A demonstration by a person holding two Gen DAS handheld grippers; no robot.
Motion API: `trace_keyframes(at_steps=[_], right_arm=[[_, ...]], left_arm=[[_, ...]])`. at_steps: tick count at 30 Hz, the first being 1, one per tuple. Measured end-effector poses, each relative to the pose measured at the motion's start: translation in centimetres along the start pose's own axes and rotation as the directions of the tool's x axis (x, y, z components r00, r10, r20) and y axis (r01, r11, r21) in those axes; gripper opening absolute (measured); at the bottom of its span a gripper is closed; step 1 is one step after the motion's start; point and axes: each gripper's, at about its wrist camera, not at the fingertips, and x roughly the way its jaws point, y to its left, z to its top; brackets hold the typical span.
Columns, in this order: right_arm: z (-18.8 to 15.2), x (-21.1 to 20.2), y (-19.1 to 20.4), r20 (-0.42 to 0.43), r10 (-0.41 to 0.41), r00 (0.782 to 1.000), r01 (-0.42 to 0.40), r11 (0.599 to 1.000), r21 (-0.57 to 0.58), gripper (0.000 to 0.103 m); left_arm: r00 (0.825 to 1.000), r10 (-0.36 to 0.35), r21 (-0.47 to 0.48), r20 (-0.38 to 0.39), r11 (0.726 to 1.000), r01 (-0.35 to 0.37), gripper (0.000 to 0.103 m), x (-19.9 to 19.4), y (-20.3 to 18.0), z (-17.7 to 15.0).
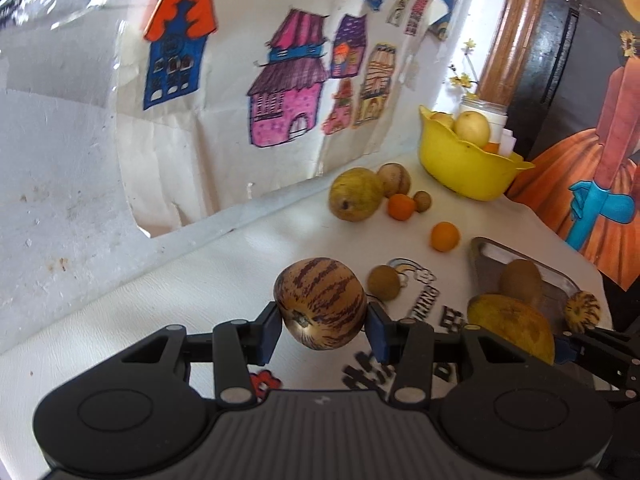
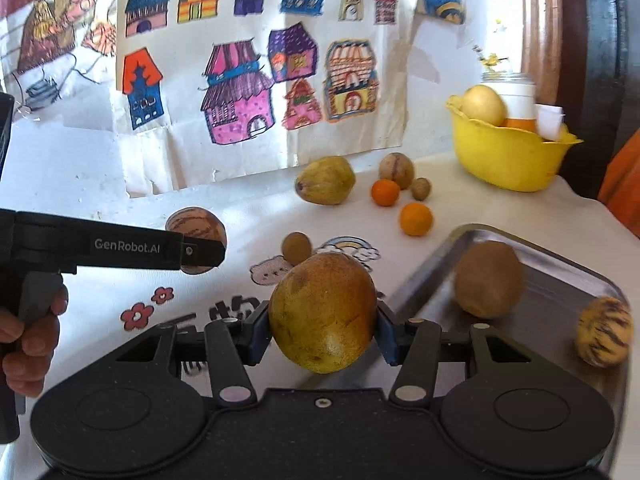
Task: Organize fruits
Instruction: 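Carry the pear in the right tool while the left tool carries the melon over the tray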
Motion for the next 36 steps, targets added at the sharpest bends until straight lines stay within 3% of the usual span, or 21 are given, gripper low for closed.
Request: trace_keyframes(at_steps=[15,26,36], right_arm=[[-3.8,-6.9,-7.5,0.032,-0.154,0.988,0.152,0.987,0.059,0.054],[-5.5,-6.7,-11.8,0.006,-0.215,0.977,0.214,0.974,0.069,0.054],[-5.1,-5.7,-12.4,-0.001,-0.216,0.976,0.216,0.976,0.036,0.054]], left_arm=[[0.995,-0.098,0.051,-0.029,0.994,0.099,0.049,-1.0,-8.7,-1.6],[0.981,-0.182,0.126,-0.068,0.974,0.190,0.049,0.5,-13.6,-3.7],[0.976,-0.194,0.172,-0.096,0.963,0.208,0.049,2.1,-14.7,-3.9]])
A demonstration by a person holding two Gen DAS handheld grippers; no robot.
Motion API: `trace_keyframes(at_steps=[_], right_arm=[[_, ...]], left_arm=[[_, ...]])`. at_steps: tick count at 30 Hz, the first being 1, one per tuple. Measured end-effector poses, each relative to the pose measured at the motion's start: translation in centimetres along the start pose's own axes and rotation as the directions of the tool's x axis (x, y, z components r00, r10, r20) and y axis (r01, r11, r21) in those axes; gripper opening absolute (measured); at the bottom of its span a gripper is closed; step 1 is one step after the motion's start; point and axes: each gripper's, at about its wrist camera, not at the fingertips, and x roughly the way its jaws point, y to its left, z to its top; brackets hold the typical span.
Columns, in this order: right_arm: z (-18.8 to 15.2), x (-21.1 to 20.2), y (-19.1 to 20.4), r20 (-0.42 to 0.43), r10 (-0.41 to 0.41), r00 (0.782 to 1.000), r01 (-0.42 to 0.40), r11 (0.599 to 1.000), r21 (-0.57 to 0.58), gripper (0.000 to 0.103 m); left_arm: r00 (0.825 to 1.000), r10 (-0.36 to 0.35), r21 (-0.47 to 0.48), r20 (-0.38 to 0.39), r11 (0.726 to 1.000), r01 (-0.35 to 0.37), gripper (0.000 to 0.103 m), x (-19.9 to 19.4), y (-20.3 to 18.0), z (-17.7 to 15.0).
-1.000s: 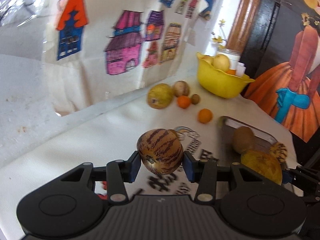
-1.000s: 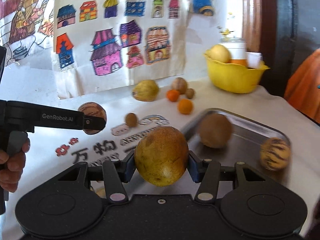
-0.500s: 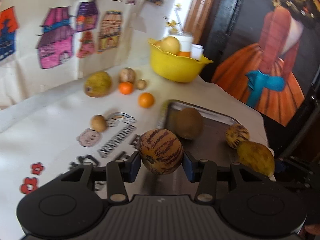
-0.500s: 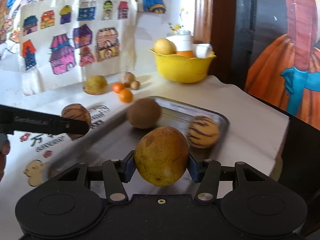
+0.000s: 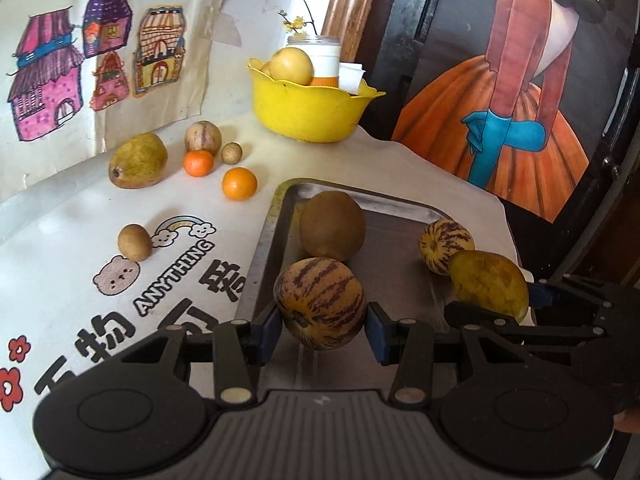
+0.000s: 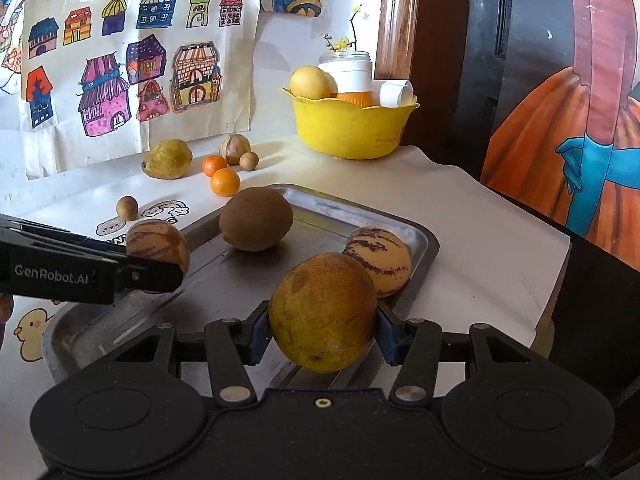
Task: Organize fruits
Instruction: 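Carry the pear in the right tool while the left tool carries the melon over the tray, then open the left tool releasing the melon while the right tool releases the pear onto the tray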
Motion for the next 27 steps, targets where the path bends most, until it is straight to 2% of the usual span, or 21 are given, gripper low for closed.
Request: trace_keyframes(at_steps=[27], right_arm=[[-0.8,1.2,0.9,-0.014,0.005,1.000,-0.006,0.995,-0.098,0.055]], left_arm=[[0.999,-0.008,-0.010,-0.037,1.000,0.008,0.051,1.4,0.7,0.1]])
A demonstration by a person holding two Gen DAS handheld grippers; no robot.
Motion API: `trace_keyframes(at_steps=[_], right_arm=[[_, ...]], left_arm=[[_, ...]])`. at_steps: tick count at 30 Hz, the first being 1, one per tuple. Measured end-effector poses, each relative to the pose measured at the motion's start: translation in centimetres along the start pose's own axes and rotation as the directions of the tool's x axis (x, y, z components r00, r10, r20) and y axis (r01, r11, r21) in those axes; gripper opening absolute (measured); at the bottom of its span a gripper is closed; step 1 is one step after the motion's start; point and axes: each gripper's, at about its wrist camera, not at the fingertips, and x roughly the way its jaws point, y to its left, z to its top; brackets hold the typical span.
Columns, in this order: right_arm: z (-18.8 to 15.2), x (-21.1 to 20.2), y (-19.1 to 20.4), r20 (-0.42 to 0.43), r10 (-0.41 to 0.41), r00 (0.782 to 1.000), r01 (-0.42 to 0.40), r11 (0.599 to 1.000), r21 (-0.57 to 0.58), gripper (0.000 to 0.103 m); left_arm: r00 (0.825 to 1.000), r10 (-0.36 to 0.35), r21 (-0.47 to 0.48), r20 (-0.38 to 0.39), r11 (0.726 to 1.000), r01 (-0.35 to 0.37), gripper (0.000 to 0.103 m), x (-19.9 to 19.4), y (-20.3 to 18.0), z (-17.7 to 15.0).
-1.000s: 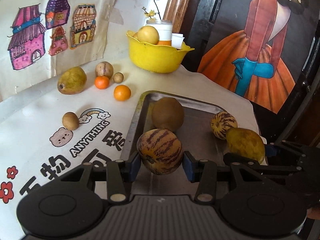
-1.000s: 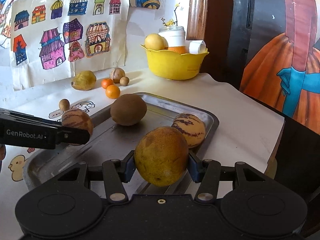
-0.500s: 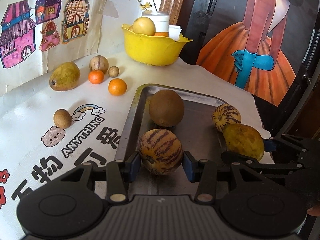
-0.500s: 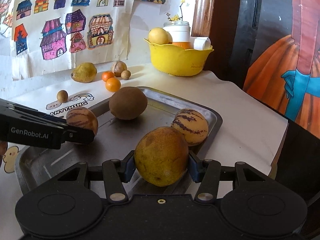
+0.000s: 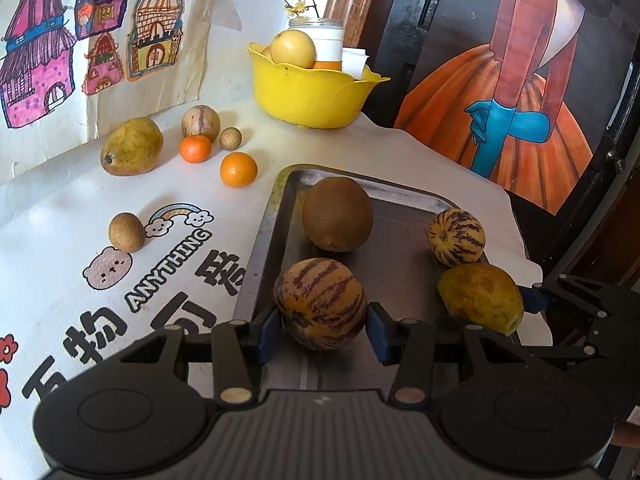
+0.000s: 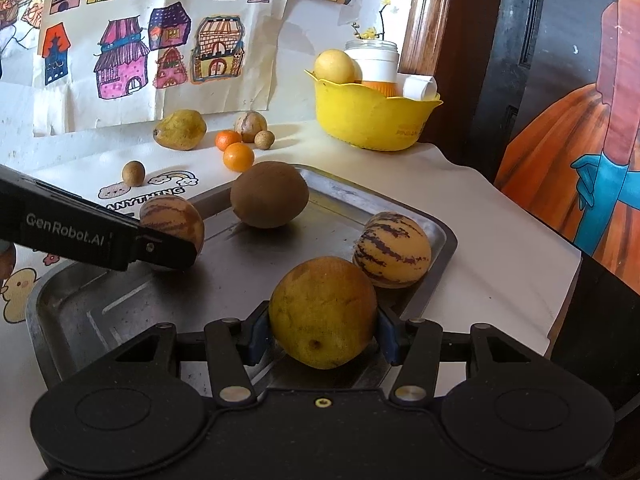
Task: Organize fruits
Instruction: 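Open the left tool releasing the melon while the right tool releases the pear onto the tray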
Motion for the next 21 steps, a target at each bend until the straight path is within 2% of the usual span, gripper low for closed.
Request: trace_keyframes(at_steps=[10,18,21], right_arm=[[-0.4,-1.0,0.1,0.023,-0.011,1.000,0.011,1.000,0.006,0.059],[-1.2,-3.1,0.0,0.046,-0.018,0.999,0.015,0.999,0.046,0.070],[-1.5,-4.4,-0.1,0.069,-0.021,0.997,0.016,0.997,0.071,0.083]], left_arm=[[1.000,0.012,-0.026,-0.017,1.000,-0.012,0.052,-0.5,0.1,0.0],[0.998,0.023,-0.029,0.050,0.999,-0.021,0.074,-2.9,-0.4,0.0],[0.996,0.038,-0.039,0.081,0.999,-0.035,0.087,-4.3,-0.4,0.0]])
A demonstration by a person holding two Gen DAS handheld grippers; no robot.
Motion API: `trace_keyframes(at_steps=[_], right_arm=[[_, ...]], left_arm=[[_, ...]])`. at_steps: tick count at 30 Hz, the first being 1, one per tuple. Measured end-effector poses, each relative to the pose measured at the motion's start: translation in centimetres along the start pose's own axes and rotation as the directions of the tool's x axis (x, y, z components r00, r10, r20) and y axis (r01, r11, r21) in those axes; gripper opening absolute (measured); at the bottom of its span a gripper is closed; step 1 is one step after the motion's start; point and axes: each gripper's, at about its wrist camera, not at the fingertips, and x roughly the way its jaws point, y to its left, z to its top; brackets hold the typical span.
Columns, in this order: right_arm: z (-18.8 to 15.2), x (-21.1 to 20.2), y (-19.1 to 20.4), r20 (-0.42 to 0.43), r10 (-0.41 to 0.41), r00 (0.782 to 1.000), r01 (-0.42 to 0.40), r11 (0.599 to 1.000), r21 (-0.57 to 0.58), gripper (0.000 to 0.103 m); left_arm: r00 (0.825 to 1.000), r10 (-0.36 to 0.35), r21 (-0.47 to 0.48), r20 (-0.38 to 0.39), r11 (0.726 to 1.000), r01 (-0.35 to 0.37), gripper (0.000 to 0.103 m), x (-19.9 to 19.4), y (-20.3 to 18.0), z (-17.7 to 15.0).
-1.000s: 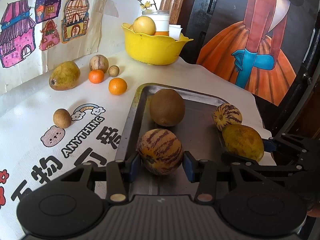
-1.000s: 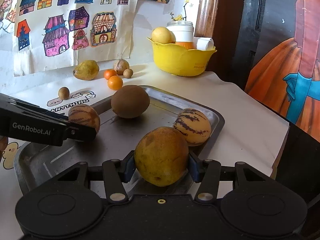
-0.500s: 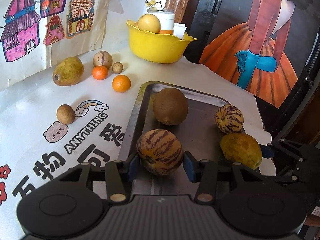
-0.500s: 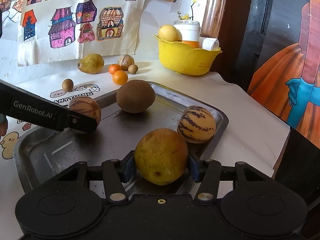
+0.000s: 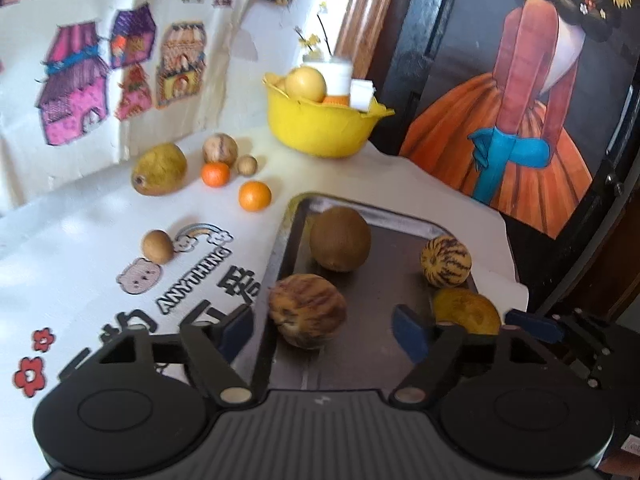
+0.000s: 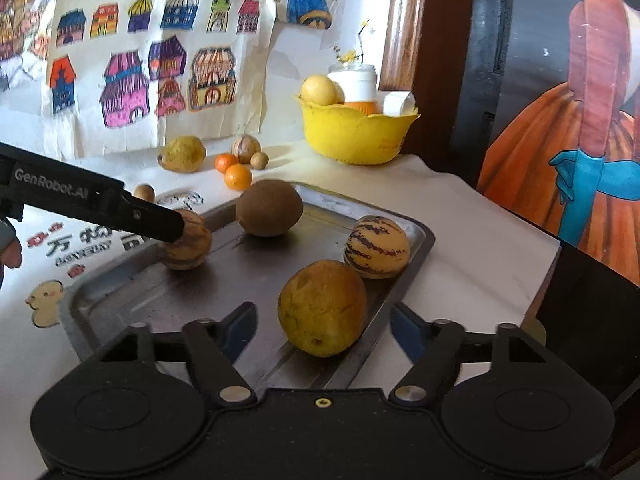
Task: Organize fruits
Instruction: 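Open the left tool releasing the melon while the right tool releases the pear onto the tray, then withdraw both tools from the tray toward the fruits left on the table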
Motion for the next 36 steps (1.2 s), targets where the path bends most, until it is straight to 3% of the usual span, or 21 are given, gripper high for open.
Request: trace_keyframes(at_steps=[2,4,8,16,22,29,33,36], right_arm=[[-0.2,-0.8,0.0,0.015,-0.005,1.000,0.004,1.000,0.018,0.093],[-0.3,-1.7,0.0,0.026,-0.001,1.000,0.000,0.999,0.040,0.097],[-0.5,-3.5,0.4,0.047,-0.012,0.999,0.009,0.997,0.071,0.102],[-1.5,-7.2,2.6,0.036,-0.037,0.999,0.034,0.996,0.081,0.102],[-3.0,-9.0,4.9,-0.047,-0.075,0.996,0.079,0.994,0.073,0.103],[-4.5,-10.9,7.6,-0.126,-0.056,0.990,0.067,0.994,0.086,0.103],[-4.3,-11.5,8.8,-0.175,-0.036,0.984,0.050,0.996,0.076,0.103],[-3.7,-11.7,9.9,-0.189,-0.016,0.982,0.027,0.998,0.053,0.103]], left_arm=[[1.000,0.017,-0.012,0.025,1.000,-0.017,0.098,-1.0,0.1,-0.1],[0.998,0.035,-0.019,0.055,0.999,-0.034,0.103,-2.1,0.2,-0.5],[0.992,0.081,-0.019,0.092,0.997,-0.079,0.103,-4.1,0.2,-1.4],[0.972,0.145,0.020,0.184,0.988,-0.151,0.103,-8.7,0.5,-3.8],[0.967,0.175,0.023,0.187,0.983,-0.182,0.103,-11.2,1.3,-5.9],[0.968,0.185,0.018,0.168,0.981,-0.191,0.103,-13.4,2.1,-8.4],[0.974,0.205,0.044,0.092,0.977,-0.210,0.103,-14.0,2.7,-8.9],[0.966,0.245,0.043,0.085,0.967,-0.249,0.103,-14.6,3.7,-9.2]])
